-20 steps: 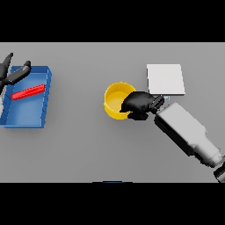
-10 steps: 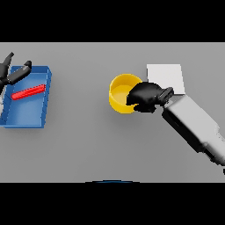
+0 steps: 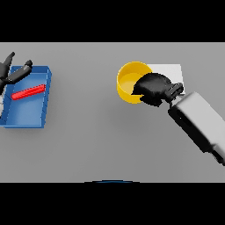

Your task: Pick up the red beaker and tilt it to pour out 1 green nut into yellow bowl. Pick up the yellow bowl and place it on the metallic measuring scale.

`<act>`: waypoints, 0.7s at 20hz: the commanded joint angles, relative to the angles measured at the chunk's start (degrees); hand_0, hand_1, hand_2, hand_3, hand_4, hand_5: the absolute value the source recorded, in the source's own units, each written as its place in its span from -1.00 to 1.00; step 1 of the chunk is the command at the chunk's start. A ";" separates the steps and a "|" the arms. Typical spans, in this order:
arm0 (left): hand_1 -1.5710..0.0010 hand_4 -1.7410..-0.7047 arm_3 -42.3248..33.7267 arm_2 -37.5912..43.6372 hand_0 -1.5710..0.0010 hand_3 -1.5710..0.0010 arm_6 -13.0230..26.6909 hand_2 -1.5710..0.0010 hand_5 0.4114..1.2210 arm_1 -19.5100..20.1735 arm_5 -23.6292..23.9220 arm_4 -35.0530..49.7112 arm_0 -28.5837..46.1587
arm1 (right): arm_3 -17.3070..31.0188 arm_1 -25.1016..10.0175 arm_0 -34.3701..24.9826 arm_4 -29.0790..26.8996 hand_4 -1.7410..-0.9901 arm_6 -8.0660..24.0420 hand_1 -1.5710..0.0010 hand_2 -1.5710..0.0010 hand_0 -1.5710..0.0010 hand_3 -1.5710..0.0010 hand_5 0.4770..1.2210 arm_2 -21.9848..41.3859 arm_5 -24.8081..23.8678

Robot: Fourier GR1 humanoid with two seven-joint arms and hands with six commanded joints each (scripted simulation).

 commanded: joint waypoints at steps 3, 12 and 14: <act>1.00 0.75 -0.81 0.10 1.00 1.00 1.31 1.00 -0.21 0.10 0.35 0.15 0.02 | 3.45 -1.42 -1.66 0.11 -1.00 -0.93 -1.00 -0.95 -0.98 -0.48 1.00 -2.42 -3.39; 1.00 0.71 -3.02 0.65 1.00 1.00 4.69 1.00 -0.13 0.61 0.63 1.10 0.69 | 18.02 -3.37 -4.44 1.36 -1.00 -2.90 -1.00 -0.95 -1.00 -0.48 1.00 -5.82 -11.64; 1.00 0.70 -3.18 0.58 1.00 1.00 5.16 1.00 -0.11 0.86 0.81 0.79 0.82 | 21.82 -2.48 -5.12 1.48 -1.00 -3.33 -1.00 -0.93 -1.00 -0.49 1.00 -6.47 -13.60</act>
